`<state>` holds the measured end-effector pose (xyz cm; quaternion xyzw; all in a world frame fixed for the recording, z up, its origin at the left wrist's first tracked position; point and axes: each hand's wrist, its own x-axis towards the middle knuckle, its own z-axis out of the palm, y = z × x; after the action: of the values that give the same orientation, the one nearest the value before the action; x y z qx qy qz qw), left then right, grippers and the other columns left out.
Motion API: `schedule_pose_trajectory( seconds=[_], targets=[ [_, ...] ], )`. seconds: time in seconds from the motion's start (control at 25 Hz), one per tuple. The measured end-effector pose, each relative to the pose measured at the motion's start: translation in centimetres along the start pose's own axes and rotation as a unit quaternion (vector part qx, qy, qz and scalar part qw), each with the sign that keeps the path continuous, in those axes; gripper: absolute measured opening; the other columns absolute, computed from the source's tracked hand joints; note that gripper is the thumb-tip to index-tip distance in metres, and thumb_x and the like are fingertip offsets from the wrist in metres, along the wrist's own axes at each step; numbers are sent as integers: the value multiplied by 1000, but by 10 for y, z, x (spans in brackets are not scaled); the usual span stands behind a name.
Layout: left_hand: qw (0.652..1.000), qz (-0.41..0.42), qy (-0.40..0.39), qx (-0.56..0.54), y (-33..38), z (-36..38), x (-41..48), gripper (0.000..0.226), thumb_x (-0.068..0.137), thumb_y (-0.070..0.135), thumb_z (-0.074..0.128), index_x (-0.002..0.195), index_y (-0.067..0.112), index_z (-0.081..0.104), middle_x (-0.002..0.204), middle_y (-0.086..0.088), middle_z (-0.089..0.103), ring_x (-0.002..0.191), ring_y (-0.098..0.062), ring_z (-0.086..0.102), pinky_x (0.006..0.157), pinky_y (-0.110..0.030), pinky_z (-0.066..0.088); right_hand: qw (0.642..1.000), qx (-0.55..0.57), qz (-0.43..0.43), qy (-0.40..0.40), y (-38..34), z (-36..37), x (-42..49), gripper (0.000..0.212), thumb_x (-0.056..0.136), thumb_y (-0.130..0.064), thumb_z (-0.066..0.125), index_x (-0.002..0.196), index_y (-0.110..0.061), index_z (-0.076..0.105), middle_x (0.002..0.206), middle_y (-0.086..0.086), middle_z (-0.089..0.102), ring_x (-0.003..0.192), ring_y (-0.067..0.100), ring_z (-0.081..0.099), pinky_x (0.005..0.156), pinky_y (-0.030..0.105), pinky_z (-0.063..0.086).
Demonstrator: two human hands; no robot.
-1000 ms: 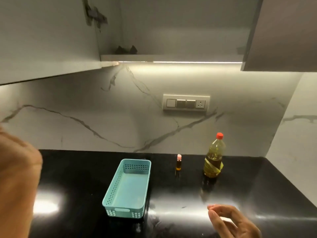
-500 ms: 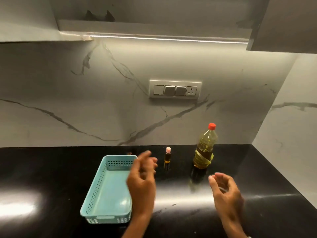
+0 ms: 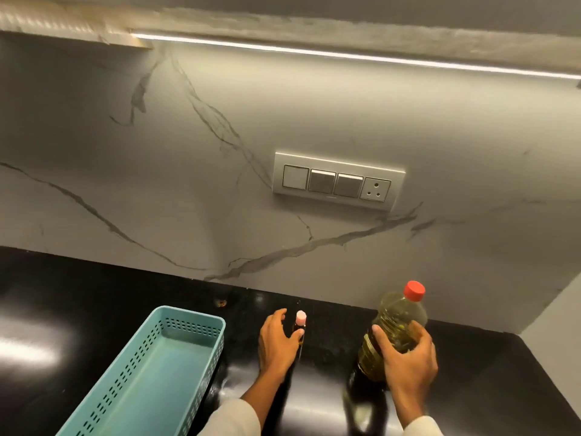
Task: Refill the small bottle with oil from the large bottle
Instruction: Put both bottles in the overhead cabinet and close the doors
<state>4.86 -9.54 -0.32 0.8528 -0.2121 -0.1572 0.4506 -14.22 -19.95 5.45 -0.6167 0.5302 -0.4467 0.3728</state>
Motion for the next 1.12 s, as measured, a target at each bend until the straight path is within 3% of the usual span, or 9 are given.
schedule_pose_trajectory(
  seconds=[0.24, 0.52, 0.64, 0.68, 0.76, 0.84, 0.92, 1.0, 1.12],
  targets=[
    [1000, 2, -23, -2, 2, 16, 1, 25, 80, 22, 83, 99, 24, 67, 96, 6, 69, 94, -14, 66, 83, -27, 55, 998, 49, -36, 1, 8, 6, 13, 57, 62, -43, 86, 109, -32, 56, 101, -3, 64, 92, 20, 61, 85, 41, 54],
    [996, -7, -70, -56, -9, -17, -33, 27, 78, 19, 84, 95, 33, 67, 81, 18, 68, 74, 6, 61, 68, -1, 43, 999, 29, -16, -21, 9, -17, -21, 60, 45, -40, 95, 97, -34, 67, 91, -12, 71, 81, 6, 67, 79, 19, 50],
    [978, 56, -196, 30, -11, -71, -45, 21, 102, 28, 55, 123, 29, 60, 98, 13, 66, 86, 1, 64, 104, -20, 44, 998, 38, -34, -49, -9, -31, -67, 59, 39, -47, 94, 92, -38, 67, 84, -20, 71, 76, -4, 68, 74, 12, 53],
    [987, 91, -128, -20, -15, -77, -48, 34, 108, 23, 38, 129, 15, 63, 101, -3, 70, 88, -18, 69, 110, -35, 40, 997, 31, -55, -52, -19, -34, -82, 59, 39, -60, 88, 91, -41, 67, 85, -23, 71, 78, -4, 68, 77, 15, 54],
    [954, 31, -158, -251, 3, -116, -71, 48, 110, 20, 19, 145, 4, 48, 110, -22, 67, 96, -43, 67, 102, -48, 39, 994, 42, -83, -52, -46, -47, -115, 65, 36, -78, 78, 89, -40, 69, 79, -18, 73, 77, 5, 70, 83, 31, 55],
    [977, 16, -116, -177, 21, -164, -106, 44, 107, 11, 34, 150, 3, 36, 92, -17, 60, 81, -36, 62, 82, -39, 47, 993, 41, -94, -58, -78, -59, -142, 55, 36, -48, 91, 86, -30, 73, 71, -9, 73, 73, 16, 71, 82, 45, 56],
    [988, 97, -75, -99, 40, -214, -152, 34, 95, 2, 62, 128, 10, 59, 82, -2, 63, 77, -17, 60, 67, -18, 49, 989, 23, -127, -70, -113, -75, -167, 60, 32, -23, 96, 85, -31, 70, 71, -12, 72, 71, 10, 70, 80, 38, 58],
    [984, 135, 60, -96, 73, -261, -181, 31, 73, 19, 88, 102, 22, 76, 75, 15, 71, 75, -4, 66, 71, -12, 44, 970, 1, -192, -148, -152, -93, -187, 62, 45, -50, 93, 98, -39, 64, 88, -21, 72, 83, -2, 69, 81, 19, 55],
    [959, 263, 93, -57, 118, -332, -214, 22, 70, 41, 85, 85, 40, 70, 69, 24, 67, 70, 3, 65, 70, -13, 44, 955, 2, -230, -188, -218, -123, -208, 54, 52, -57, 85, 95, -31, 65, 84, -19, 73, 80, -2, 70, 69, 16, 56]
  ],
)
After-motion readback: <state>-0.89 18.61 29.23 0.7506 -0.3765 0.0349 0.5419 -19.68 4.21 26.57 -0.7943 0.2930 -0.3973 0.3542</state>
